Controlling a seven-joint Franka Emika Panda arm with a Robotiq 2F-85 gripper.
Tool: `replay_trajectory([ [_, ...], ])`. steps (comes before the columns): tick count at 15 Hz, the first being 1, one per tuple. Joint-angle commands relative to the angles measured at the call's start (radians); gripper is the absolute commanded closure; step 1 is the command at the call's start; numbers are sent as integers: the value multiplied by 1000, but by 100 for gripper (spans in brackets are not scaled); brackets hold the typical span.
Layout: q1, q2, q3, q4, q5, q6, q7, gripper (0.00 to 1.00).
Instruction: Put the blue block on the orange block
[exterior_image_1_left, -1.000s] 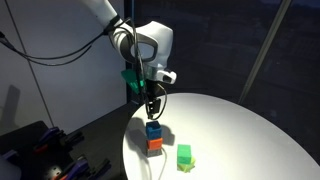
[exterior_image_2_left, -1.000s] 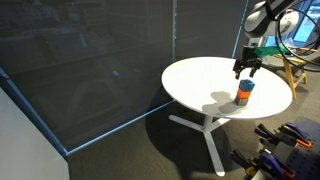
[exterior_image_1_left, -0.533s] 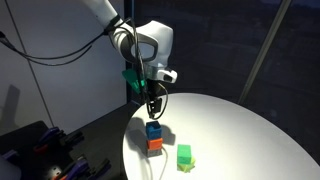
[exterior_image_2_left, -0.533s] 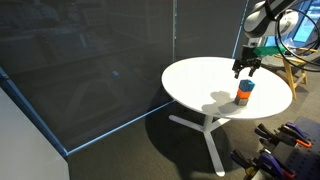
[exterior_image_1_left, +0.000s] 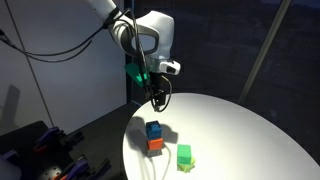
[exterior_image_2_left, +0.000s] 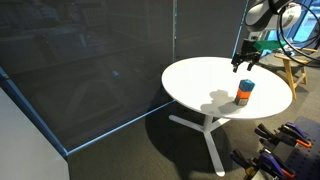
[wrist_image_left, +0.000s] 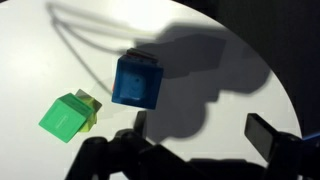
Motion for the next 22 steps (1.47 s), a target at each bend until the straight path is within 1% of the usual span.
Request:
replay_trajectory([
  [1, -1, -42, 3, 1, 12, -14, -21, 0],
  [7, 15, -88, 19, 5, 1, -18, -59, 0],
  [16, 88, -175, 73, -17, -5, -25, -87, 0],
  [18, 100, -198, 82, -27, -8, -38, -91, 0],
  [22, 117, -262, 91, -48, -7, -121, -106, 0],
])
